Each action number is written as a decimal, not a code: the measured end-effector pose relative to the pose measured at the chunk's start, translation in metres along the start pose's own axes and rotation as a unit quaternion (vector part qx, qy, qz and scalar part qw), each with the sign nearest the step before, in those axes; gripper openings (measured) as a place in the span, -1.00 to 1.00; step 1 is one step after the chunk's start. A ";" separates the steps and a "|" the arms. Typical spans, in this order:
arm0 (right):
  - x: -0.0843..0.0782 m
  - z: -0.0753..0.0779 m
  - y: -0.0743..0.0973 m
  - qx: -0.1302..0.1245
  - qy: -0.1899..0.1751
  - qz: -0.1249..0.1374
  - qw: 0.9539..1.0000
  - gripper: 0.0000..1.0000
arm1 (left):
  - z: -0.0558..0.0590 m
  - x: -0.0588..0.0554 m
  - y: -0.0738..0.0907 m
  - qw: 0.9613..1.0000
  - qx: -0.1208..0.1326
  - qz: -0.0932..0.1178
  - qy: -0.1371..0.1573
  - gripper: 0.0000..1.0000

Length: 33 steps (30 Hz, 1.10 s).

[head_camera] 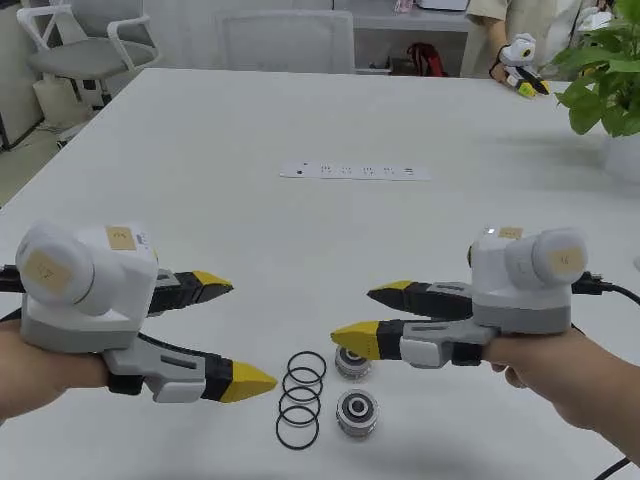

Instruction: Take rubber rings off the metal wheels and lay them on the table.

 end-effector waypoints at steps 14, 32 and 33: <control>0.003 -0.008 0.024 0.000 0.045 0.006 0.999 0.28 | 0.003 0.003 0.007 1.000 0.001 0.003 -0.003 0.60; -0.007 -0.007 0.053 -0.013 0.086 0.001 0.996 0.52 | 0.002 0.007 0.018 1.000 0.010 0.008 -0.012 0.64; -0.008 -0.007 0.055 -0.014 0.087 0.001 0.996 0.53 | 0.003 0.007 0.018 1.000 0.009 0.007 -0.014 0.64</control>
Point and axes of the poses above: the centre of the closed fingertips' face, and the gripper's own axes: y roughly backward along the fingers, z roughly to its right, x roughly out of its top, the point moved 5 cm from there along y, roughly backward along the fingers, and after that the axes turned 6 degrees about -x, right-handed, at the moved point
